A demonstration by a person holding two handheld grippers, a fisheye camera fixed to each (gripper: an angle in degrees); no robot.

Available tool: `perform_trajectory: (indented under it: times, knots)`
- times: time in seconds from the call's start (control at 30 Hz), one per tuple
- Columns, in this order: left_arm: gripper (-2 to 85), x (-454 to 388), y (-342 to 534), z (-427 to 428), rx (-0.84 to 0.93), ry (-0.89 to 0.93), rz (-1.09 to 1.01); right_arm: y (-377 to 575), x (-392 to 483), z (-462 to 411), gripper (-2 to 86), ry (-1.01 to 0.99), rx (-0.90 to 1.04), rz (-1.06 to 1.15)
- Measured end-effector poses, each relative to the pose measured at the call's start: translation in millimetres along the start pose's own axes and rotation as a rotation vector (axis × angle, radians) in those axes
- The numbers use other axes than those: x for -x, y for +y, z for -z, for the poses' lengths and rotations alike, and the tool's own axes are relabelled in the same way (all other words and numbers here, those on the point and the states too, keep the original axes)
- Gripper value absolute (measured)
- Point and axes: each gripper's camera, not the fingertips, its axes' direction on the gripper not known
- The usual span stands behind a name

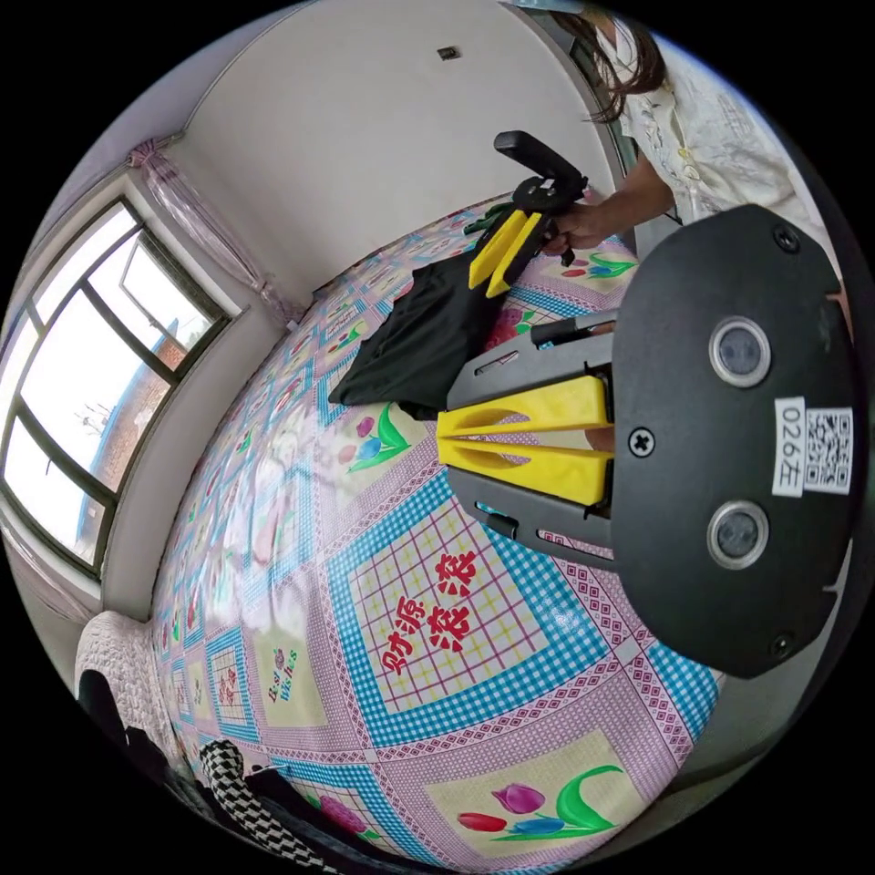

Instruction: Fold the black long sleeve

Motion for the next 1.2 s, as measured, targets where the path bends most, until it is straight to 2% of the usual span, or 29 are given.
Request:
perform_trajectory:
  times: [0.17, 0.37, 0.63, 0.77, 0.9, 1.2]
  knots:
    - [-1.0, 17.9, 18.6, 24.9, -0.011, 0.028, 0.033, -15.0, 86.3, -69.9, 5.0, 0.113, 0.075, 0.251]
    - [-1.0, 48.1, 32.5, 46.3, 0.002, 0.057, 0.097, -16.0, 136.9, -131.1, 5.8, 0.234, 0.150, 0.416]
    - [-0.9, 73.1, 21.1, 59.4, 0.023, 0.076, 0.116, -24.0, 150.7, -174.2, 5.5, 0.294, 0.211, 0.452]
    - [-0.7, 79.1, 3.0, 52.6, 0.051, 0.106, 0.095, -27.1, 147.0, -196.5, -0.1, 0.359, 0.272, 0.435]
    - [0.9, 84.3, -40.2, 28.6, 0.148, 0.151, 0.029, -22.3, 138.0, -181.5, -1.4, 0.330, 0.233, 0.403]
    - [11.6, 71.1, -158.3, -46.9, 0.306, 0.222, -0.098, 17.7, 111.9, -93.8, -1.5, 0.096, 0.164, 0.291]
